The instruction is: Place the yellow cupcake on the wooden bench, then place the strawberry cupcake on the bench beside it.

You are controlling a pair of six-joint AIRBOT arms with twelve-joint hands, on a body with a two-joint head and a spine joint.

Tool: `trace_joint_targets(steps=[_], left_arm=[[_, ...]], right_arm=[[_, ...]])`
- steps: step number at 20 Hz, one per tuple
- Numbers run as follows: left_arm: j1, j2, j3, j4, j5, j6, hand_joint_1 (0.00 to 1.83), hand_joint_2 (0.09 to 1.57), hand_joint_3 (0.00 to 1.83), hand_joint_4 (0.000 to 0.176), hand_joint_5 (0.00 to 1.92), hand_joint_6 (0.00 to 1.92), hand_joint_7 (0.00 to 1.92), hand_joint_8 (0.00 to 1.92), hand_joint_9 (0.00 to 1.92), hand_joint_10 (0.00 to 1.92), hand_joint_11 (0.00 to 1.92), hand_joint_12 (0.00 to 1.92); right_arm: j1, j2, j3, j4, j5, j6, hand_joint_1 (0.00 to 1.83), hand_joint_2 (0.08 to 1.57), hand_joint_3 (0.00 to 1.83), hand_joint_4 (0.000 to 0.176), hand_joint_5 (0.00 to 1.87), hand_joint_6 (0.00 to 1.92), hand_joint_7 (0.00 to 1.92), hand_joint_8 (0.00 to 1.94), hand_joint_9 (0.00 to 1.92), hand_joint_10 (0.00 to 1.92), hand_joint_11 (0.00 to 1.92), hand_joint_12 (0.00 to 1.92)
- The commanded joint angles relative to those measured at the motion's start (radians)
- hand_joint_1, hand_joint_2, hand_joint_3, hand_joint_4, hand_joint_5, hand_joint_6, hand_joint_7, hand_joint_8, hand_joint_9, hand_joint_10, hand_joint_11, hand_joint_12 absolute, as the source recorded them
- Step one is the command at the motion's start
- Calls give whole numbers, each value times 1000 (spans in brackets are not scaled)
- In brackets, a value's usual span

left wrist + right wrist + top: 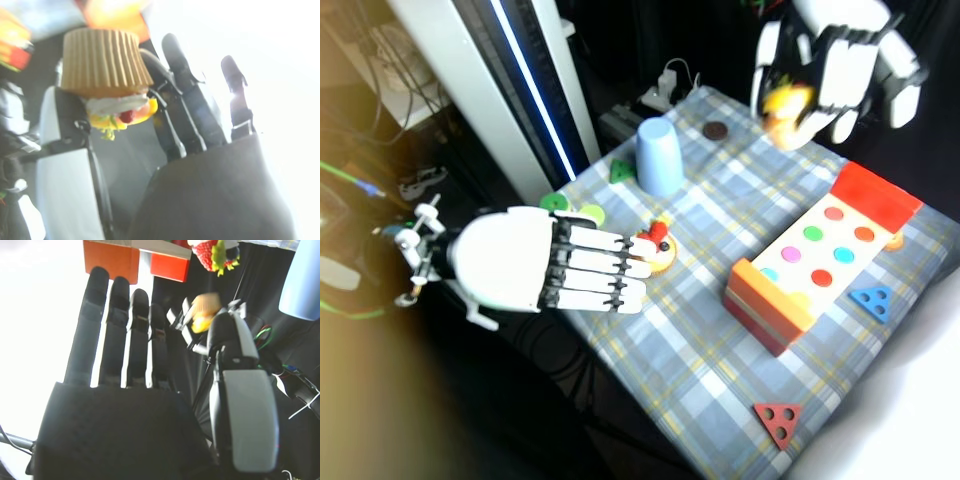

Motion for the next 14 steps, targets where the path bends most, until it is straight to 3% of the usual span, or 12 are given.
trace_joint_targets(steps=[1, 2, 3, 4, 5, 6, 7, 8, 11, 12, 13, 14], left_arm=[[-24, -11, 19, 4, -59, -3, 1267, 1028, 0, 0, 1175, 531, 1233, 674, 1072, 18, 116, 939], [-59, -43, 61, -15, -12, 3, 1271, 1023, 0, 0, 1228, 406, 1211, 742, 1084, 16, 22, 1048], [-85, -79, 107, -52, 31, 30, 1273, 1024, 0, 0, 1246, 362, 1197, 774, 1078, 11, 4, 988], [-95, -94, 127, -80, 49, 60, 1285, 1022, 1, 0, 1229, 363, 1219, 761, 1107, 15, 23, 1061], [-114, -131, 165, -157, 81, 149, 1260, 1035, 8, 0, 1118, 666, 1221, 657, 1045, 2, 75, 930], [-127, -171, 203, -251, 111, 272, 1239, 1071, 0, 11, 1037, 827, 1147, 763, 1018, 1, 87, 744], [-127, -199, 231, -320, 124, 352, 1227, 1083, 4, 33, 1014, 893, 1093, 828, 996, 0, 161, 715], [-127, -223, 257, -381, 134, 416, 1217, 1101, 0, 45, 1004, 950, 1035, 886, 957, 0, 190, 780], [-116, -284, 336, -619, 171, 663, 1209, 1117, 2, 41, 951, 1060, 1015, 895, 867, 1, 79, 805], [-107, -296, 354, -672, 178, 699, 1194, 1142, 4, 41, 909, 1136, 954, 984, 825, 6, 52, 777], [-95, -301, 365, -694, 182, 703, 1193, 1154, 0, 28, 902, 1172, 926, 1005, 809, 1, 55, 691], [-74, -307, 378, -723, 187, 703, 1204, 1136, 0, 29, 925, 1126, 974, 940, 848, 9, 102, 670]], right_arm=[[15, -8, 6, 30, 112, 6, 756, 1217, 4, 0, 432, 2, 645, 9, 597, 2, 523, 104], [18, -13, 10, 28, 112, 8, 753, 1216, 3, 0, 429, 1, 651, 11, 598, 2, 515, 100], [21, -16, 13, 24, 112, 10, 730, 1215, 2, 0, 428, 0, 653, 9, 598, 2, 514, 100], [22, -17, 14, 22, 111, 11, 751, 1212, 0, 0, 430, 1, 643, 3, 597, 1, 520, 104], [24, -20, 16, 19, 111, 11, 748, 1213, 0, 0, 427, 0, 647, 4, 587, 0, 491, 93], [27, -23, 18, 17, 111, 12, 742, 1213, 0, 0, 430, 1, 669, 12, 606, 8, 507, 101], [28, -25, 21, 14, 111, 15, 726, 1214, 1, 0, 433, 2, 677, 12, 614, 10, 505, 101], [31, -28, 24, 10, 109, 19, 751, 1218, 2, 0, 421, 0, 676, 8, 608, 5, 487, 95], [41, -34, 29, -3, 101, 24, 689, 1219, 2, 0, 419, 0, 663, 1, 616, 6, 535, 120], [41, -35, 30, -5, 101, 26, 680, 1219, 2, 0, 418, 0, 658, 0, 614, 4, 540, 124], [41, -36, 30, -6, 101, 27, 678, 1217, 1, 0, 414, 0, 646, 0, 617, 5, 553, 131], [41, -37, 32, -7, 100, 28, 665, 1217, 1, 0, 414, 0, 647, 1, 623, 7, 565, 136]])
